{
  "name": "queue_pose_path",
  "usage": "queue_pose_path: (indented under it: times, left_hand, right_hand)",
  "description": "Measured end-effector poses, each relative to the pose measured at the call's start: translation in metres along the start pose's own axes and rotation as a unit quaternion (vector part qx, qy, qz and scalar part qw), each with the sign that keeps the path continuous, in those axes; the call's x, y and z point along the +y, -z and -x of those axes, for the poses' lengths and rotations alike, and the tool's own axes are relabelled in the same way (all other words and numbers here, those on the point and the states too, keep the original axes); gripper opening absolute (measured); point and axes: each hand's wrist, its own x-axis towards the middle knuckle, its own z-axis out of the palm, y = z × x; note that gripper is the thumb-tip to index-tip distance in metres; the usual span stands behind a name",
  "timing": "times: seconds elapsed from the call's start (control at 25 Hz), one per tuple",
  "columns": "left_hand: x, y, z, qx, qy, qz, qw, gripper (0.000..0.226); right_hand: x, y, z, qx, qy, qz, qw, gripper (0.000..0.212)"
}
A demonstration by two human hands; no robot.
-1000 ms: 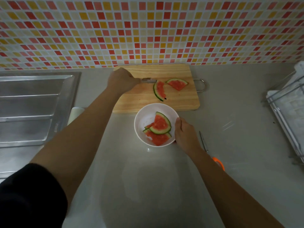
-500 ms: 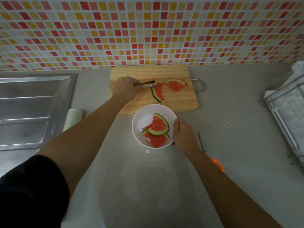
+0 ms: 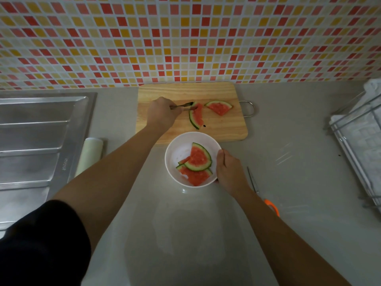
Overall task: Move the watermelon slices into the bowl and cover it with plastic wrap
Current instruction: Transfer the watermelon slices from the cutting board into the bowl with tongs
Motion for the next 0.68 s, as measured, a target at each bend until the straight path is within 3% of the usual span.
queue_pose_path:
  times: [0.2, 0.36, 0.44, 0.56, 0.68]
  left_hand:
    - [-0.009, 0.019, -0.004, -0.011, 0.142, 0.240, 0.960, 0.024]
    - [-0.012, 0.060, 0.005, -0.098, 0.117, 0.280, 0.948, 0.017]
    - [-0.017, 0.076, 0.022, -0.167, 0.084, 0.229, 0.955, 0.013]
    - [-0.019, 0.082, 0.050, -0.205, -0.036, 0.022, 0.978, 0.005]
    - [-0.013, 0.071, 0.067, -0.181, -0.213, -0.162, 0.946, 0.024]
  right_hand:
    - [0.003, -0.002, -0.001, 0.008, 0.008, 0.017, 1.000, 0.030]
    - [0.001, -0.001, -0.003, 0.004, 0.000, 0.023, 1.000, 0.030]
    - [0.002, 0.000, -0.003, 0.001, -0.003, 0.022, 1.000, 0.033]
    - [0.001, 0.000, -0.003, -0.003, -0.003, 0.026, 1.000, 0.033]
    - [0.000, -0.001, -0.004, -0.011, -0.004, 0.015, 1.000, 0.032]
